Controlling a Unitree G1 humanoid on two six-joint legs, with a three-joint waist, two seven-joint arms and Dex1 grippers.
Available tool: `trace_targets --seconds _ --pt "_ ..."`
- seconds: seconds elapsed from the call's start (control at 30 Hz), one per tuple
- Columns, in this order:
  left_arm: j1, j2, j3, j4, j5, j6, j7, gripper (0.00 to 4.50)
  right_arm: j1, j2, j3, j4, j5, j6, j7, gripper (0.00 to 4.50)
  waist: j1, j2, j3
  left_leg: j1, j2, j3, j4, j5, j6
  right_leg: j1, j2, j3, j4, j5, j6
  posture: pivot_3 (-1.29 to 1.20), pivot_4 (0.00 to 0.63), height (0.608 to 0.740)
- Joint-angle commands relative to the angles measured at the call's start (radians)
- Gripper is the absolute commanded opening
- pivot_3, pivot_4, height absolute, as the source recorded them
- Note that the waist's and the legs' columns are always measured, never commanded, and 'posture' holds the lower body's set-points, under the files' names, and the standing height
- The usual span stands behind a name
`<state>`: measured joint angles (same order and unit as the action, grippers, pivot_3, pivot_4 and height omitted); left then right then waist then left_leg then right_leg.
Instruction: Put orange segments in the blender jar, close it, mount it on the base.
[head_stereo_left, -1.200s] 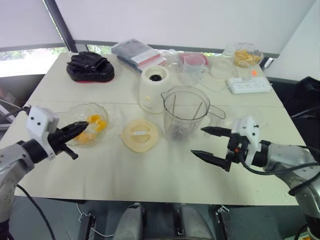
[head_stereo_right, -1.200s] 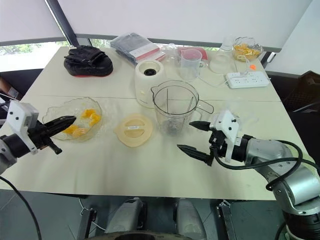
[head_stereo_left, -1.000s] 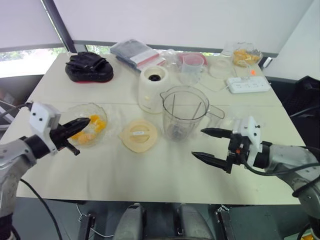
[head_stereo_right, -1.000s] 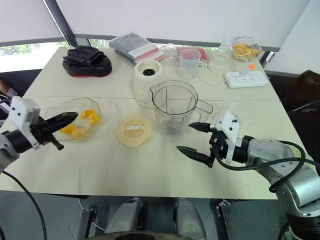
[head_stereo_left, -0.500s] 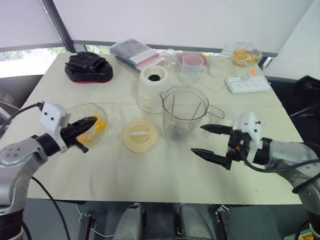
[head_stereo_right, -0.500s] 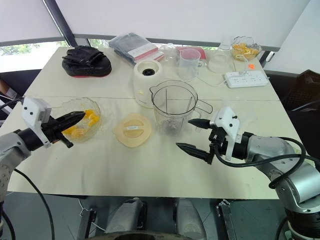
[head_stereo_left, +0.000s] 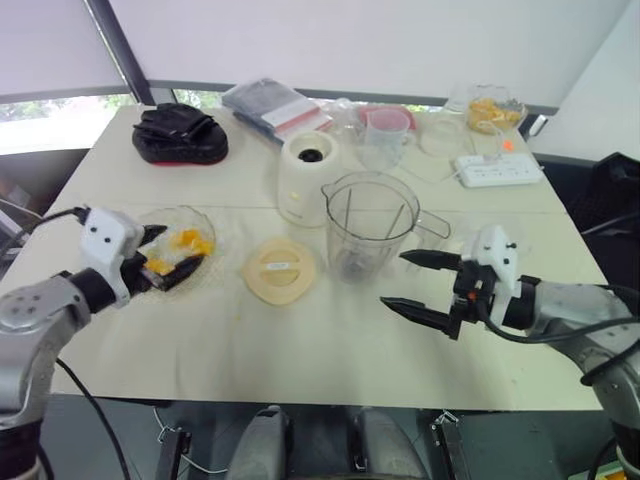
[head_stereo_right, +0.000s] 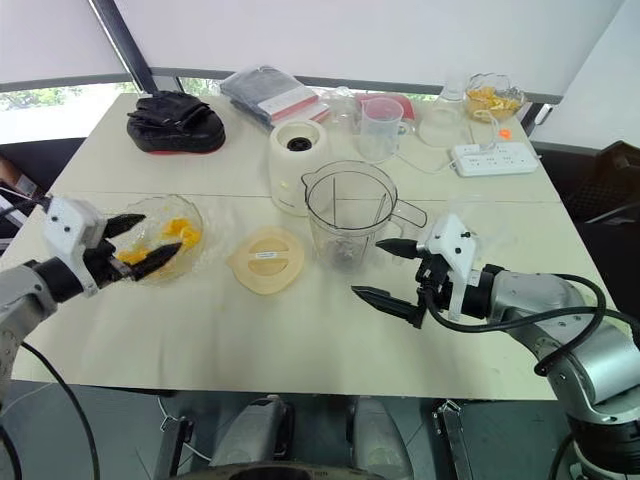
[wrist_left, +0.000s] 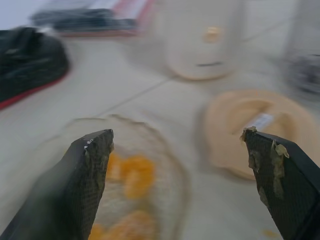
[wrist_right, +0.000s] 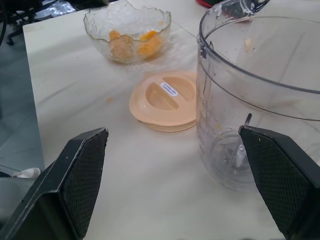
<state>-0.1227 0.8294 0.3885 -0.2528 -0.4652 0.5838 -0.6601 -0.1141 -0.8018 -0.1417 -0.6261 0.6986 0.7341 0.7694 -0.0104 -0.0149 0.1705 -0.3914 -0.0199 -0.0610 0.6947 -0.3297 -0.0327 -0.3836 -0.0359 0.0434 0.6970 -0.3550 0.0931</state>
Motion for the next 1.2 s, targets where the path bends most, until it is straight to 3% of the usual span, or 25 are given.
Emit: trace_targets --seconds 0.03,0.23,0.37,0.57,0.87,1.2 --pt "-0.085 0.098 0.013 0.164 0.031 -0.008 -0.058 4.47 -0.007 0.021 0.007 -0.022 -0.010 -0.019 -0.027 4.41 -0.002 0.000 0.000 0.000 0.000 0.000 0.000 0.000 0.000 0.000 0.000 0.000 0.000 0.000 0.000 0.00 0.150 0.740" --pt "-0.252 0.207 -0.152 0.480 0.083 -0.129 -0.355 4.47 0.012 0.068 0.035 -0.038 -0.025 -0.026 -0.074 4.41 -0.002 0.001 0.001 -0.002 -0.001 0.001 -0.003 0.000 0.000 -0.004 0.000 0.001 -0.001 0.000 0.000 0.00 0.150 0.740" --pt "-0.415 0.196 -0.258 0.712 0.142 -0.257 -0.524 4.47 0.029 0.099 0.053 -0.051 -0.042 -0.036 -0.106 4.41 0.000 0.000 0.001 -0.002 -0.001 0.001 -0.003 0.000 0.000 -0.004 0.000 0.000 -0.001 0.000 0.000 0.00 0.150 0.740" --pt "-0.629 0.159 -0.414 1.051 0.316 -0.494 -0.652 4.47 0.072 0.149 0.052 -0.101 -0.048 -0.031 -0.185 4.41 -0.006 0.000 0.000 -0.003 -0.001 0.001 -0.003 0.000 0.000 -0.006 0.001 0.000 0.000 0.000 0.000 0.00 0.150 0.740" --pt "-0.800 0.066 -0.521 1.376 0.503 -0.715 -0.636 4.47 0.133 0.181 0.047 -0.166 -0.046 -0.021 -0.270 4.41 -0.007 0.000 0.000 -0.003 -0.001 0.001 -0.001 0.000 0.000 -0.006 0.001 0.000 0.002 0.000 0.000 0.00 0.150 0.740" --pt "-0.817 -0.009 -0.512 1.504 0.578 -0.813 -0.505 4.47 0.170 0.173 0.016 -0.224 -0.021 0.002 -0.322 4.41 -0.008 -0.001 0.000 -0.004 -0.001 0.001 0.001 0.000 0.000 -0.007 0.001 0.000 0.003 0.000 0.000 0.00 0.150 0.740"
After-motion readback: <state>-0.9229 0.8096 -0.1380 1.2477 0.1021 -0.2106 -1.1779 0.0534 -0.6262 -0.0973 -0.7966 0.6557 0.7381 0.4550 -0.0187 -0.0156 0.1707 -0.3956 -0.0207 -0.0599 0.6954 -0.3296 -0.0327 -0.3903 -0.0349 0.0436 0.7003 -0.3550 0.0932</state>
